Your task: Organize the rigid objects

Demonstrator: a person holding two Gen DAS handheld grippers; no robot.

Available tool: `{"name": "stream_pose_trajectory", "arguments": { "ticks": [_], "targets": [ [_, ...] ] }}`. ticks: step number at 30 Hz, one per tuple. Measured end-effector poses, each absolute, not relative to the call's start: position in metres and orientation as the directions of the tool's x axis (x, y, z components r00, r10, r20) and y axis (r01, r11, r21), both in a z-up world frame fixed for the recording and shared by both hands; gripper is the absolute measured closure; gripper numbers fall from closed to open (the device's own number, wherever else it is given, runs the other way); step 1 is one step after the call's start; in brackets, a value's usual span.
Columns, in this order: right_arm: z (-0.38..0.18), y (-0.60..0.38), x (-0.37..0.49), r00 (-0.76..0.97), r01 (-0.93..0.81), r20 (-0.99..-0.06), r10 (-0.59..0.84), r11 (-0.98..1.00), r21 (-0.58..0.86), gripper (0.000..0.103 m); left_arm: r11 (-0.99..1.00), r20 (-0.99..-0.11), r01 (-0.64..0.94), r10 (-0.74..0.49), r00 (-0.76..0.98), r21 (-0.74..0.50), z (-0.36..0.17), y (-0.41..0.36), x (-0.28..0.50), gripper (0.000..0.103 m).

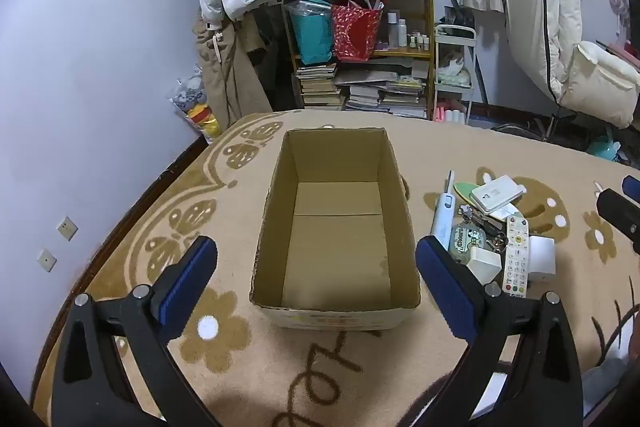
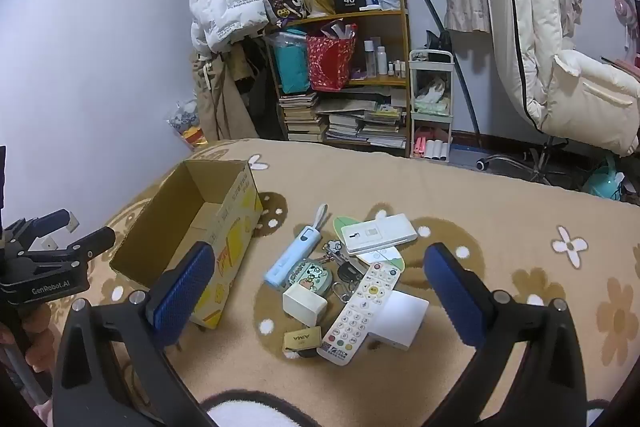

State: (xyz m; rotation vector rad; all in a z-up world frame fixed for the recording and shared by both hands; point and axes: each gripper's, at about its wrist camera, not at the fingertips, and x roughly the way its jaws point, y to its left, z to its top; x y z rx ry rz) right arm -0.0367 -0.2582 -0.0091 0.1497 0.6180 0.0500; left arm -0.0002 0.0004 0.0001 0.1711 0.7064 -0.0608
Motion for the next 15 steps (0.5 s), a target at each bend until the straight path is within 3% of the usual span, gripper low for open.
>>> {"name": "stream_pose_trajectory", "arguments": {
  "ticks": [15],
  "targets": [
    [-0.011,-0.26,-0.035,0.806,-0.006,-0.582,0.109,0.984,0.176,0.0,0.98,-0.639,0.117,0.014,0.769,0.162,0.005,-0.008,-0.003,0.004]
  ]
}}
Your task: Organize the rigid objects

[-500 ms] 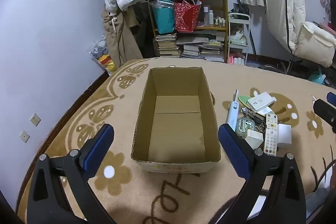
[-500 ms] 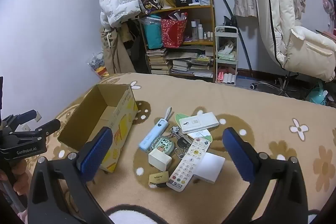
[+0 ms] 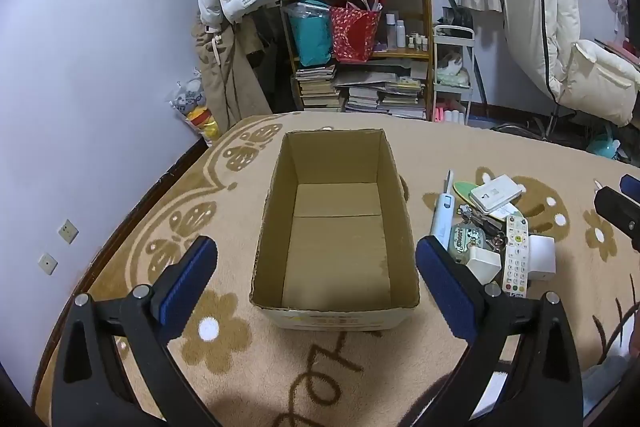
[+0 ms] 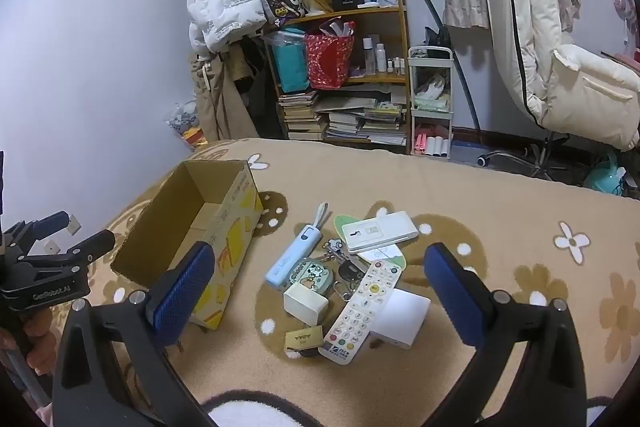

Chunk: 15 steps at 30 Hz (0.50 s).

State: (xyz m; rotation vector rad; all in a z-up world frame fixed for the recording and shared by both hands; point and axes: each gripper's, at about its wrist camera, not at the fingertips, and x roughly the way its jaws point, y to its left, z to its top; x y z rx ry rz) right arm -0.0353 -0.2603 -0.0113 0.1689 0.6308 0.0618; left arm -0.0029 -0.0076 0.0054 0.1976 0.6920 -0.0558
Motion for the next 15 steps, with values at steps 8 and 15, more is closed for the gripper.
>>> {"name": "stream_pose_trajectory", "arguments": {
  "ticks": [8,15],
  "targets": [
    [-0.0129,-0.2621,-0.0356,0.805,-0.01,-0.581,0.119,0.982,0.186,0.0,0.981,-0.638,0.117,0.011,0.77,0.157,0.0061,-0.0079,-0.0034,0.004],
    [-0.0144,-0.2614,-0.0352,0.803,-0.01,-0.583,0.12,0.982,0.189,0.0,0.981,-0.639,0.118,0.01,0.769,0.157,0.0059,-0.0062,-0.0033,0.004]
  ]
}}
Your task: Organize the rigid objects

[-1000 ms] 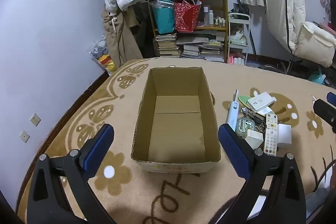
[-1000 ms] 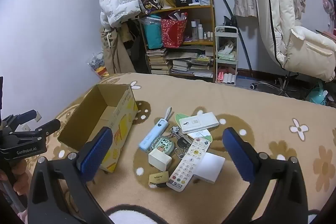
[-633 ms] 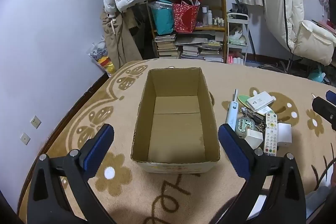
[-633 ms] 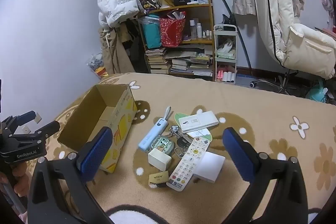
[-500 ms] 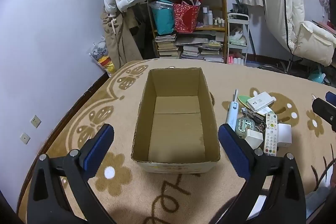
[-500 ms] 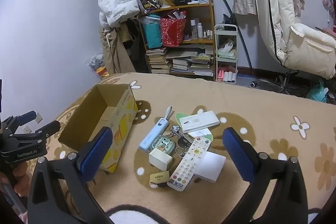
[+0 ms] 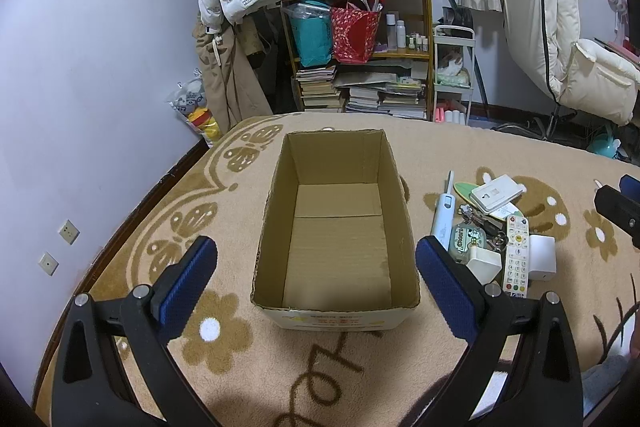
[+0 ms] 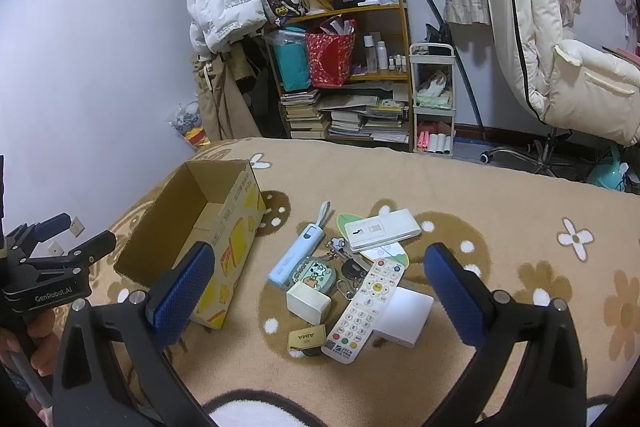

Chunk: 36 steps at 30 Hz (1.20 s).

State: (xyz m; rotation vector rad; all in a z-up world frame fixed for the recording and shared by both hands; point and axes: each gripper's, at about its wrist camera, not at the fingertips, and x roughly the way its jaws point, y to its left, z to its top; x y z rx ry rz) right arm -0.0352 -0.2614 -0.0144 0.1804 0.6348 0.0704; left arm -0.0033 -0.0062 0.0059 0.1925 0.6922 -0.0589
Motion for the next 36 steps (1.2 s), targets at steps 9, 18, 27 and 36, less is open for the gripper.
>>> {"name": "stream_pose_trajectory", "arguments": {
  "ticks": [9,18,27,36],
  "targets": [
    [-0.0138,-0.261,-0.0348,0.802,-0.008,-0.585,0.12,0.982,0.191,0.0,0.981,-0.641,0.119,0.008,0.768,0.155,0.0037,-0.0016,-0.0021,0.004],
    [-0.0143,-0.261,-0.0325,0.801,-0.008,-0.587,0.122,0.981,0.194,0.0,0.981,-0.639,0.121,0.005,0.769,0.153,0.0029,-0.0001,-0.003,0.004],
    [-0.0141,-0.2614,-0.0327,0.8,-0.009,-0.587,0.123,0.981,0.193,0.0,0.981,-0.639,0.12,0.006,0.769,0.154,0.0027,-0.0001,-0.0036,0.004],
    [-0.0167,-0.2605,-0.0343,0.798,-0.014,-0.589,0.128,0.981,0.193,0.0,0.98,-0.639,0.119,0.009,0.769,0.157,0.0027,-0.0008,-0.0036,0.004]
  ]
}}
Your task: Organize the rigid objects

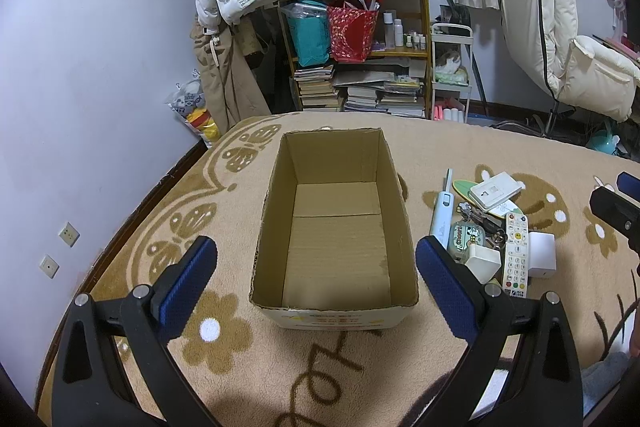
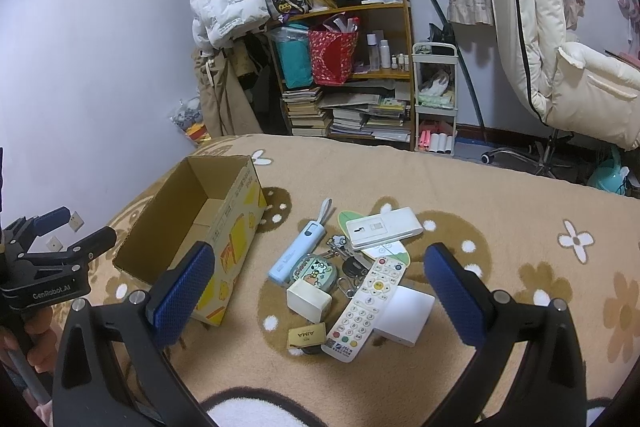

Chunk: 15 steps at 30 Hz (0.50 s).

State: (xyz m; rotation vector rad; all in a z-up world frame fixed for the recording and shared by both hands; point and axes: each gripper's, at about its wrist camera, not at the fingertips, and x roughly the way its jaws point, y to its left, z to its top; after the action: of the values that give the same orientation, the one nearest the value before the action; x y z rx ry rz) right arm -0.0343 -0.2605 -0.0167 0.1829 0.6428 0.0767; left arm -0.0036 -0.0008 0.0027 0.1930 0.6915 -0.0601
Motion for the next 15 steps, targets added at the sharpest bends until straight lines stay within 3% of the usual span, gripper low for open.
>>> {"name": "stream_pose_trajectory", "arguments": {
  "ticks": [15],
  "targets": [
    [-0.0181,-0.2617,-0.0344,0.798,-0.012,-0.59,0.126,0.981,0.193,0.0,0.978,-0.637,0.12,0.015,0.771,0.168,-0.0014,-0.0026,-0.0046,0.004]
  ]
}}
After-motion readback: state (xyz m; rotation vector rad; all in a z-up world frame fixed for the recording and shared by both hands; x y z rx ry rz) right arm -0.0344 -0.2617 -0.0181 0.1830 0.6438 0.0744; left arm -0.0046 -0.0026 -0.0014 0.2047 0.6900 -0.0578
